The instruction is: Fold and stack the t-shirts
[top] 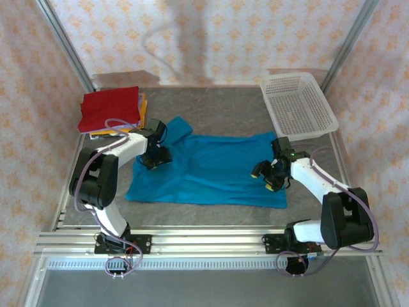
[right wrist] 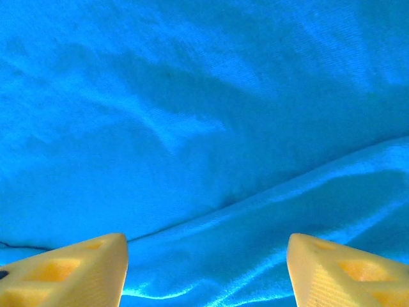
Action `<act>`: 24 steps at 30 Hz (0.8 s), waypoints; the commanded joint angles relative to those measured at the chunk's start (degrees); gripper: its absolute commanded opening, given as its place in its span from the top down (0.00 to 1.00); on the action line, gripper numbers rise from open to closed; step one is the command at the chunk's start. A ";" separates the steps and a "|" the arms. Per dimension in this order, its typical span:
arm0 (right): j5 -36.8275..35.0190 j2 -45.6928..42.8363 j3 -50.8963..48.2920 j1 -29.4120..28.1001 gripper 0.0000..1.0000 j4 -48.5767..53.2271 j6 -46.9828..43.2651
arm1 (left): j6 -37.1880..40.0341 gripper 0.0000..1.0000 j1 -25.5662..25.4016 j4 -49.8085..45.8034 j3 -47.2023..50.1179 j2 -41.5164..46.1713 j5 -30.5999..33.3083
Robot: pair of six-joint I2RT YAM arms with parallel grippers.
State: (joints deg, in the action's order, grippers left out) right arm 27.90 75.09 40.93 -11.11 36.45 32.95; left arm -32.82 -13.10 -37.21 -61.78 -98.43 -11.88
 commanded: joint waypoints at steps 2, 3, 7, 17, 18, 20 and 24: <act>0.10 -0.82 -3.17 -0.27 0.33 -1.45 0.80 | 3.99 0.42 1.54 -3.03 -0.41 2.01 0.54; 0.53 -0.42 -3.67 -0.30 0.33 -2.06 0.89 | 3.84 0.42 1.46 -2.68 -0.30 1.53 -0.11; 1.35 0.32 -4.93 -0.23 0.33 -3.05 1.24 | 1.85 0.42 1.29 1.65 2.63 0.55 -3.41; 4.77 2.82 -5.84 -1.78 0.33 -1.73 -0.08 | -1.11 0.42 4.78 2.73 10.41 1.28 0.37; 5.05 2.95 -5.94 -2.21 0.33 -1.75 0.09 | -0.90 0.42 5.13 2.50 10.84 1.72 0.72; 5.53 2.89 -6.02 -3.22 0.33 -1.72 0.49 | -0.54 0.42 5.92 2.39 11.32 2.61 0.72; 6.78 1.19 -5.38 -4.33 0.33 -1.25 1.71 | 0.67 0.42 6.86 -0.11 9.35 3.98 0.75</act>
State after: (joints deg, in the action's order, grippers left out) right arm 33.56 76.66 36.10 -14.68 33.85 33.63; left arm -32.95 -7.25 -32.99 -52.93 -94.21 -14.17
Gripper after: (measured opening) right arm 0.670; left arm 0.580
